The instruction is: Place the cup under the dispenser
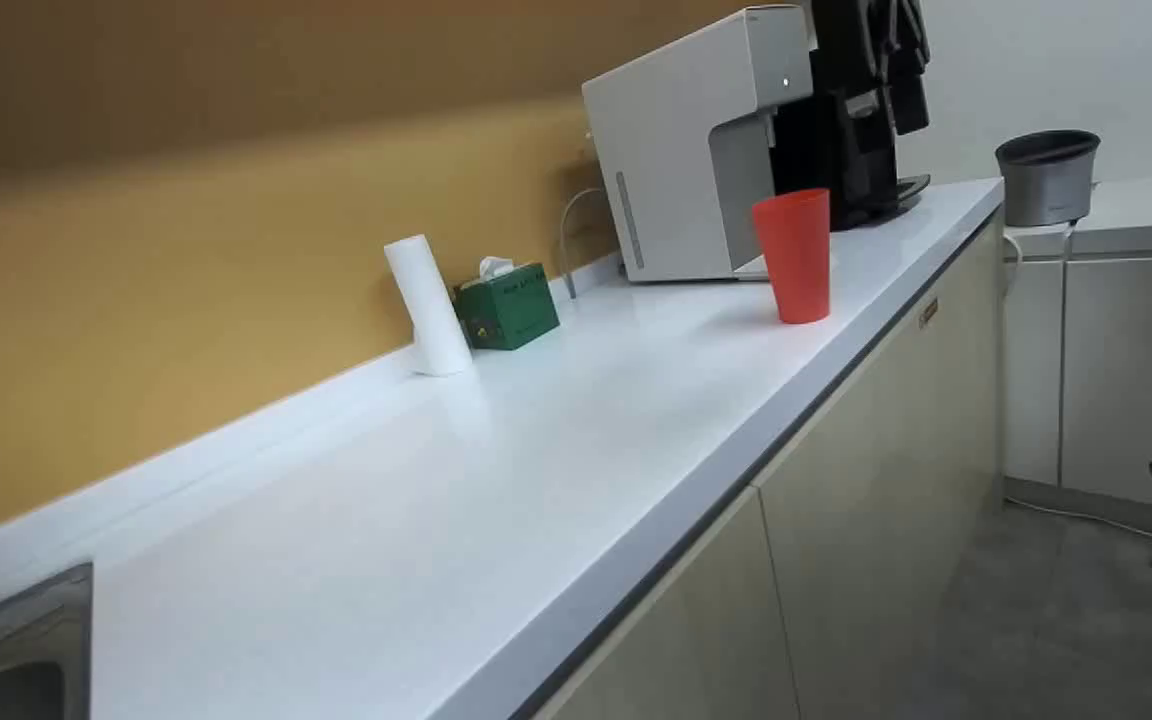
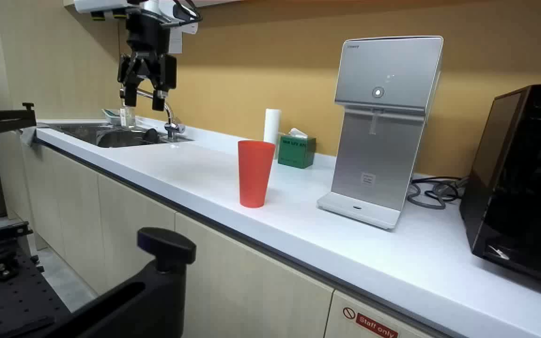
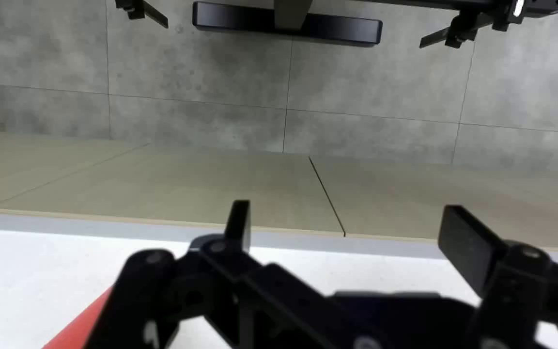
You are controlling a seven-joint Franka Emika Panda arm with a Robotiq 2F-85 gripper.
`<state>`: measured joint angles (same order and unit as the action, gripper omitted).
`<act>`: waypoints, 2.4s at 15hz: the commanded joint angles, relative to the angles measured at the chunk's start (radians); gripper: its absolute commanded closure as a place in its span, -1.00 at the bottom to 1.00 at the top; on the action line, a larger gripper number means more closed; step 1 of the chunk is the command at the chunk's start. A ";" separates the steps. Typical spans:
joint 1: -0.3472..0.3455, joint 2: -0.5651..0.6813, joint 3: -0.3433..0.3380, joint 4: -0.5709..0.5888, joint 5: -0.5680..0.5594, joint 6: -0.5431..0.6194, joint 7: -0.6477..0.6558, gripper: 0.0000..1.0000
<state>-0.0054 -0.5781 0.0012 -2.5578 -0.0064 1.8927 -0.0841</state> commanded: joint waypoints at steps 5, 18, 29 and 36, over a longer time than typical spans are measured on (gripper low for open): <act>0.008 0.000 -0.006 0.002 -0.004 -0.002 0.003 -1.00; -0.059 -0.008 0.024 -0.121 -0.032 0.432 0.173 -1.00; -0.277 0.050 0.075 -0.219 -0.194 0.709 0.362 -1.00; -0.322 0.124 0.084 -0.219 -0.169 0.935 0.464 -1.00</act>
<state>-0.2993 -0.5097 0.0849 -2.7785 -0.1859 2.6852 0.2970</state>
